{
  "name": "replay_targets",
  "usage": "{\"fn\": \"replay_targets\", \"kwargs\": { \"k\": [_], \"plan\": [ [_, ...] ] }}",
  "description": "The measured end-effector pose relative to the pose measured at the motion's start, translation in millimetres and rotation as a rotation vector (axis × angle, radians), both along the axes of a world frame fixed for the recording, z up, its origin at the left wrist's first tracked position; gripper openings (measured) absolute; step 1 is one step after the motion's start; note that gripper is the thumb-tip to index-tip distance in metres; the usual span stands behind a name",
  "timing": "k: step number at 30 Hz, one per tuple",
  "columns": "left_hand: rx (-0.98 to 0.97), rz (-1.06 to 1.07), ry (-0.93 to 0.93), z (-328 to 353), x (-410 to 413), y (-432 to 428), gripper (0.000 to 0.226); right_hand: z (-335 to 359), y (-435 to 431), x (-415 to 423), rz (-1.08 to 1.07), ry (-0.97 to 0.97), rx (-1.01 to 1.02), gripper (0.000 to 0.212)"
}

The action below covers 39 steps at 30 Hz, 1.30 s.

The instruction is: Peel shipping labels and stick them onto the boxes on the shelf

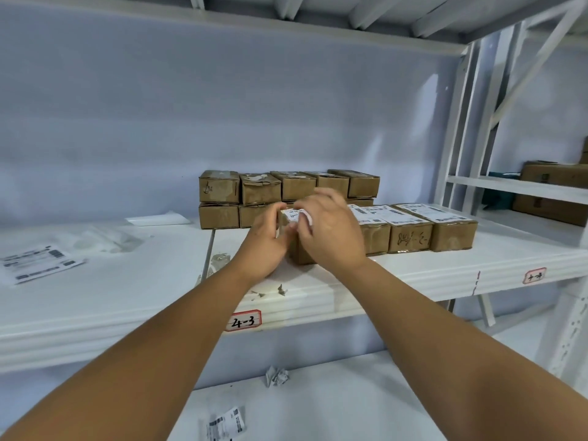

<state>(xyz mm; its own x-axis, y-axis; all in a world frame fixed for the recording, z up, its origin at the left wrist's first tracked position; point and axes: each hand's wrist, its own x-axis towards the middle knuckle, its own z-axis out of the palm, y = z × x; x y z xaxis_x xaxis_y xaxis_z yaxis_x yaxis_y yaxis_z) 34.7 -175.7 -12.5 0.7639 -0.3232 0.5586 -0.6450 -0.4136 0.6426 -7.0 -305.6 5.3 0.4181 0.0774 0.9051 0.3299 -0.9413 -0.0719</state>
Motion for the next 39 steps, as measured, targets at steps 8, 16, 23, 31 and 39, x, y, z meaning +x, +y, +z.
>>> {"fn": "replay_targets", "kwargs": {
  "k": [8, 16, 23, 31, 39],
  "plan": [
    [0.16, 0.362, -0.171, 26.2, 27.1, 73.1, 0.034, 42.2, 90.4, 18.6, 0.248, 0.356, 0.002, 0.032],
    [0.113, 0.459, 0.042, 27.8, 65.3, 113.0, 0.038, 30.5, 137.0, 78.4, 0.344, 0.765, 0.624, 0.052],
    [-0.108, 0.404, 0.244, 29.6, 111.2, 102.9, 0.063, 11.5, 134.5, 133.4, 0.321, 0.595, 0.854, 0.056],
    [-0.236, 0.198, 0.397, 17.3, 123.1, 105.5, 0.052, 12.1, 125.2, 145.6, 0.457, 0.597, 0.964, 0.068],
    [-0.31, 0.161, 0.355, 20.0, 119.8, 102.4, 0.044, 12.5, 122.0, 147.4, 0.594, 0.673, 1.129, 0.061]
  ]
}}
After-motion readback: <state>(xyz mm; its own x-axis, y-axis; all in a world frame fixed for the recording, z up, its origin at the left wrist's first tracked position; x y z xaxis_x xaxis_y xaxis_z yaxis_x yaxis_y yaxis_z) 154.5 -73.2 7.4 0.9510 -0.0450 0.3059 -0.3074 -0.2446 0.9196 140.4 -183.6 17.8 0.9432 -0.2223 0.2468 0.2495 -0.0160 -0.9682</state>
